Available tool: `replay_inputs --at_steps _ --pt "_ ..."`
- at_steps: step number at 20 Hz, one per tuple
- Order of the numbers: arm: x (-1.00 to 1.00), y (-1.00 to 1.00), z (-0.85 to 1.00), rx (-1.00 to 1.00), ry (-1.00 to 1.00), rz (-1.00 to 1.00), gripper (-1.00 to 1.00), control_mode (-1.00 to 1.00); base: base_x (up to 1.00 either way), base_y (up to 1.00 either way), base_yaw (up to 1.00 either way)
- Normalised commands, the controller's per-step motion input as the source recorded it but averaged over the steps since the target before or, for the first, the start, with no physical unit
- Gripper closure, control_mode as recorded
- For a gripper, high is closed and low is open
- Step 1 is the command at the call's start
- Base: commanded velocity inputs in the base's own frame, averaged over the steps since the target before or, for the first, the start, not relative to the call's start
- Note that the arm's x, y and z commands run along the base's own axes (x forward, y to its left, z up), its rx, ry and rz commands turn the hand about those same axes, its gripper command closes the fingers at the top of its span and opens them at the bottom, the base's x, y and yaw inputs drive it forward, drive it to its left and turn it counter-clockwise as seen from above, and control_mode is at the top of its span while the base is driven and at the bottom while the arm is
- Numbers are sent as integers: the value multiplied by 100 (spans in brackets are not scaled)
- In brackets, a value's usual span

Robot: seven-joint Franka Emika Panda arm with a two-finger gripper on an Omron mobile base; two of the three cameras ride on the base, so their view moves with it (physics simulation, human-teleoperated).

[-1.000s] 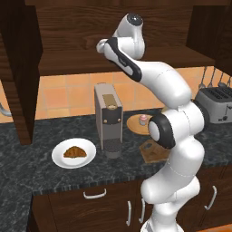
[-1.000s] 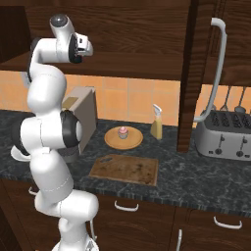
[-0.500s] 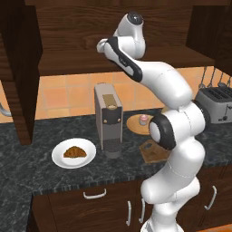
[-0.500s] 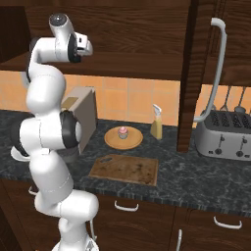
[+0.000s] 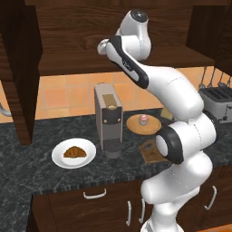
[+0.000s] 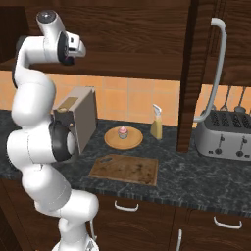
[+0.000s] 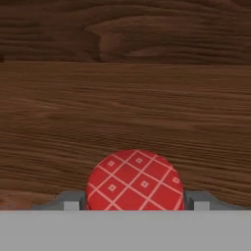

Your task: From the different types of pastries on the counter, select a croissant and place it on the cutting board. Then retrieve a jar of jam from the cabinet and place it alongside the croissant on the cutting board.

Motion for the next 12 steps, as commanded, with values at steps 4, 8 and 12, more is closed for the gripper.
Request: replay_inputs --at_steps 4,8,12 --pt "-88 2 0 0 0 0 100 -100 0 0 0" --pt "-98 0 0 0 0 0 100 -100 0 0 0" --pt "-100 0 3 0 0 0 100 -100 0 0 0"
